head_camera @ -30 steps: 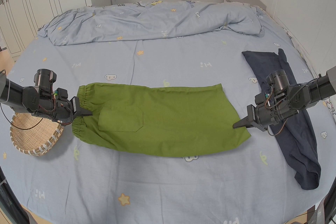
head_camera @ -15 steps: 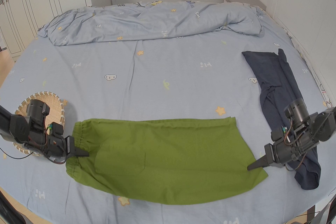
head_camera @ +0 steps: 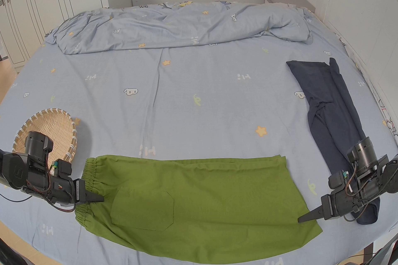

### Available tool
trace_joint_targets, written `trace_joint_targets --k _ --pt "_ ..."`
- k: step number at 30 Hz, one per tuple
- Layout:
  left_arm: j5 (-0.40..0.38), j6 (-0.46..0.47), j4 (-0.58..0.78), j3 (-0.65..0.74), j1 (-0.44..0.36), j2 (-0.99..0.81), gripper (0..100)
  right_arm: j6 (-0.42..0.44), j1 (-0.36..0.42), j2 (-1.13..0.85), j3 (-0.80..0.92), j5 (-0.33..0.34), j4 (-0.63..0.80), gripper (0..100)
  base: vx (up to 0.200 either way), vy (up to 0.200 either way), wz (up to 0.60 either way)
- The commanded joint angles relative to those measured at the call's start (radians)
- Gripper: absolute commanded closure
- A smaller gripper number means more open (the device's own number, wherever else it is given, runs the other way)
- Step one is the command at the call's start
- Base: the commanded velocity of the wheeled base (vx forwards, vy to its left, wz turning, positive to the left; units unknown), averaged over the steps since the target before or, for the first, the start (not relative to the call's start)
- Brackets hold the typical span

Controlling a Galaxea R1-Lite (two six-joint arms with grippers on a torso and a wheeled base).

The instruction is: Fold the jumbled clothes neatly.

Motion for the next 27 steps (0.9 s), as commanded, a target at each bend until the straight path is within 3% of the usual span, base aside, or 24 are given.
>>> trace_joint_targets --k 1,12,15,16,18,21,27 --pt "0.001 0.000 0.000 0.004 -0.001 -0.009 100 -0.001 0.002 0.013 0.010 0.002 -0.003 0 0.000 0.000 0.00" --pt "0.001 0.007 0.014 0.001 0.027 -0.117 100 0.015 -0.012 0.003 -0.012 -0.009 -0.087 0 0.000 0.000 0.00" --pt "0.001 0.018 0.017 -0.005 0.053 -0.137 100 0.024 -0.013 -0.010 -0.061 -0.034 -0.090 0 0.000 0.000 0.00" --pt "0.001 0.040 0.026 -0.012 0.078 -0.143 100 0.025 -0.015 -0.012 -0.100 -0.089 -0.093 0 0.000 0.000 0.00" --pt "0.001 0.095 0.060 -0.035 0.140 -0.146 100 0.030 -0.016 -0.010 -0.150 -0.152 -0.093 0 0.000 0.000 0.00" --pt "0.001 0.161 0.149 -0.087 0.199 -0.138 100 0.035 -0.012 -0.006 -0.151 -0.155 -0.093 0 0.000 0.000 0.00" --pt "-0.001 0.164 0.276 -0.162 0.190 -0.152 100 0.033 -0.016 -0.009 -0.143 -0.155 -0.093 0 0.000 0.000 0.00"
